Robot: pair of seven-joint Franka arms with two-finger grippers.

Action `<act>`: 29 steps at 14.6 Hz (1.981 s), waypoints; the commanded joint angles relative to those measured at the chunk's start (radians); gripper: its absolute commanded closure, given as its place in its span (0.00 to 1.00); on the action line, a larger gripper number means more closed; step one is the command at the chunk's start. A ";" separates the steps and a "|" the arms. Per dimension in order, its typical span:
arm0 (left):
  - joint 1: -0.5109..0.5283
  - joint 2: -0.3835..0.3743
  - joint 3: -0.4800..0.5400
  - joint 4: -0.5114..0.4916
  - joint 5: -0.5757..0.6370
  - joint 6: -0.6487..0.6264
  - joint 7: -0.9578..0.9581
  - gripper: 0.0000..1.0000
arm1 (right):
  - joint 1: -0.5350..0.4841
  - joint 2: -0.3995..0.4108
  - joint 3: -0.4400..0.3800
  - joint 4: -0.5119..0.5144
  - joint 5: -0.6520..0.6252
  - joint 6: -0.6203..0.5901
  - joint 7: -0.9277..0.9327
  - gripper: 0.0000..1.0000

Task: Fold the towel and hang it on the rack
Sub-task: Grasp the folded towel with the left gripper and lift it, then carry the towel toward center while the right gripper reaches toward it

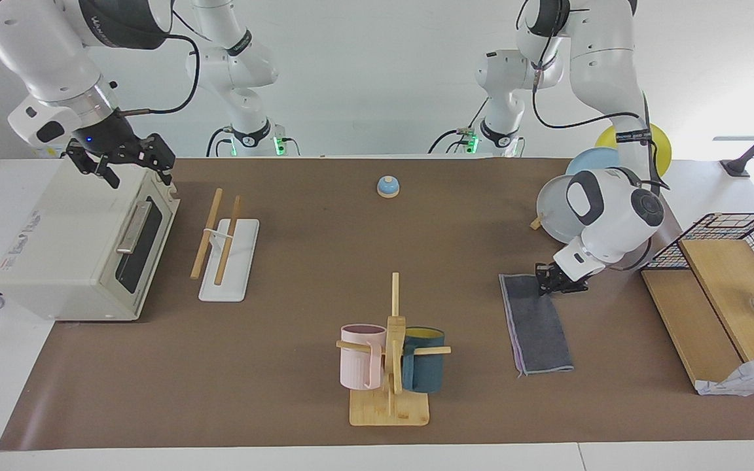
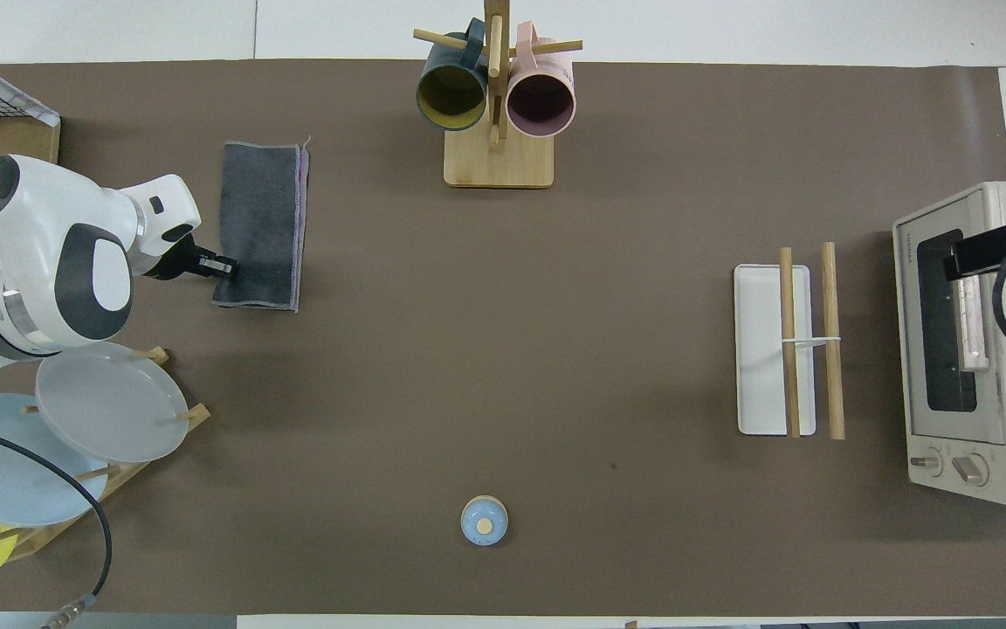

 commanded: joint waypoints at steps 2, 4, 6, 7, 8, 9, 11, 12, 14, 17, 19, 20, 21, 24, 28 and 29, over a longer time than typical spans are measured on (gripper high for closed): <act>-0.006 0.000 0.006 0.000 -0.043 -0.014 0.006 1.00 | -0.006 -0.019 0.001 -0.023 0.010 0.005 -0.020 0.00; -0.005 -0.007 0.006 0.024 -0.067 -0.064 -0.004 1.00 | -0.006 -0.019 0.000 -0.023 0.010 0.005 -0.020 0.00; -0.006 -0.023 0.007 0.067 -0.083 -0.141 -0.078 1.00 | -0.006 -0.019 0.000 -0.023 0.010 0.005 -0.020 0.00; -0.008 -0.036 0.007 0.088 -0.083 -0.176 -0.131 1.00 | -0.006 -0.019 0.000 -0.023 0.010 0.005 -0.020 0.00; -0.008 -0.046 0.006 0.104 -0.083 -0.204 -0.173 1.00 | -0.006 -0.019 0.001 -0.023 0.010 0.005 -0.020 0.00; -0.012 -0.061 0.004 0.121 -0.083 -0.231 -0.219 1.00 | -0.006 -0.019 0.001 -0.023 0.010 0.005 -0.020 0.00; -0.041 -0.087 0.004 0.171 -0.083 -0.299 -0.355 1.00 | -0.006 -0.019 0.001 -0.023 0.010 0.005 -0.020 0.00; -0.061 -0.099 0.003 0.200 -0.083 -0.336 -0.448 1.00 | -0.006 -0.019 0.000 -0.023 0.010 0.005 -0.020 0.00; -0.106 -0.131 0.000 0.245 -0.086 -0.391 -0.637 1.00 | -0.006 -0.019 0.000 -0.023 0.010 0.005 -0.020 0.00; -0.169 -0.197 -0.028 0.260 -0.086 -0.410 -0.980 1.00 | -0.018 -0.020 -0.008 -0.023 0.010 0.003 -0.020 0.00; -0.189 -0.239 -0.053 0.257 -0.102 -0.408 -1.180 1.00 | -0.021 -0.020 -0.008 -0.023 0.010 0.003 -0.020 0.00; -0.192 -0.265 -0.065 0.259 -0.145 -0.410 -1.309 1.00 | -0.020 -0.019 -0.006 -0.023 0.010 0.006 -0.017 0.00; -0.192 -0.295 -0.080 0.256 -0.171 -0.410 -1.421 1.00 | -0.015 -0.019 -0.006 -0.022 0.010 0.008 -0.018 0.00; -0.192 -0.332 -0.135 0.260 -0.211 -0.382 -1.746 1.00 | -0.021 -0.031 -0.005 -0.023 0.028 -0.032 -0.049 0.00; -0.195 -0.345 -0.230 0.260 -0.239 -0.261 -2.003 1.00 | 0.022 -0.023 0.014 -0.014 0.134 -0.016 0.237 0.00; -0.196 -0.343 -0.246 0.260 -0.241 -0.233 -2.053 1.00 | 0.032 -0.023 0.014 -0.013 0.190 -0.021 0.339 0.00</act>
